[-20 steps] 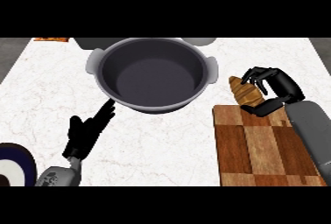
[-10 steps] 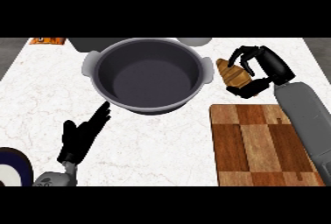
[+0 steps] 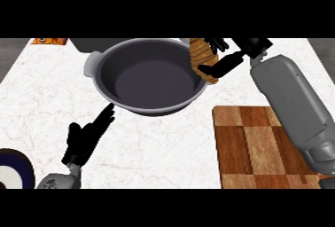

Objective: Pick the croissant from the cutting board and place it in the pot

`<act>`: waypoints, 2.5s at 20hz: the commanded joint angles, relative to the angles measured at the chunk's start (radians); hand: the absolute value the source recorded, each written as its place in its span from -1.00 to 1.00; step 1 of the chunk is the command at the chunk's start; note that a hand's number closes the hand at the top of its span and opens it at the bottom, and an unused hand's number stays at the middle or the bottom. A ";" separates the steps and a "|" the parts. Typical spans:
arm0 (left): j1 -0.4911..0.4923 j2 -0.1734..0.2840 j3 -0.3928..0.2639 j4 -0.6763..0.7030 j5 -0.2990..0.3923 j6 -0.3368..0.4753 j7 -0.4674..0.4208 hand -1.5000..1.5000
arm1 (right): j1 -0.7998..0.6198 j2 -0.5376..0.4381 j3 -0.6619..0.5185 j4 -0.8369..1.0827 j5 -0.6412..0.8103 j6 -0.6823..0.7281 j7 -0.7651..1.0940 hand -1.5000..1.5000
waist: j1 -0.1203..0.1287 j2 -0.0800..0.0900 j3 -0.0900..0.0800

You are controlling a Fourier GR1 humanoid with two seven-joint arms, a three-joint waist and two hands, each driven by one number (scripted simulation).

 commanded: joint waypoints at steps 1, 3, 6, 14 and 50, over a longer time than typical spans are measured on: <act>0.006 0.000 -0.001 -0.058 0.013 -0.008 0.049 0.00 | -0.068 0.086 0.073 0.023 0.094 -0.035 0.101 1.00 | 0.012 0.002 -0.001; 0.026 0.022 0.020 0.040 0.009 -0.044 -0.046 0.00 | -0.133 0.114 0.080 0.037 0.118 -0.030 0.166 1.00 | 0.009 0.004 -0.002; -0.061 -0.030 -0.010 -0.024 -0.001 0.001 0.083 0.00 | -0.167 0.175 0.100 0.181 0.183 -0.085 0.104 1.00 | 0.019 0.009 0.000; -0.044 -0.039 -0.018 0.015 -0.022 -0.002 0.036 0.00 | -0.274 0.274 0.293 0.329 0.459 -0.213 0.250 1.00 | 0.033 0.015 -0.002; -0.043 -0.013 0.040 0.032 -0.005 -0.040 -0.001 0.00 | -0.236 0.213 -0.256 0.407 -0.271 -0.392 0.053 -1.00 | 0.028 0.017 0.000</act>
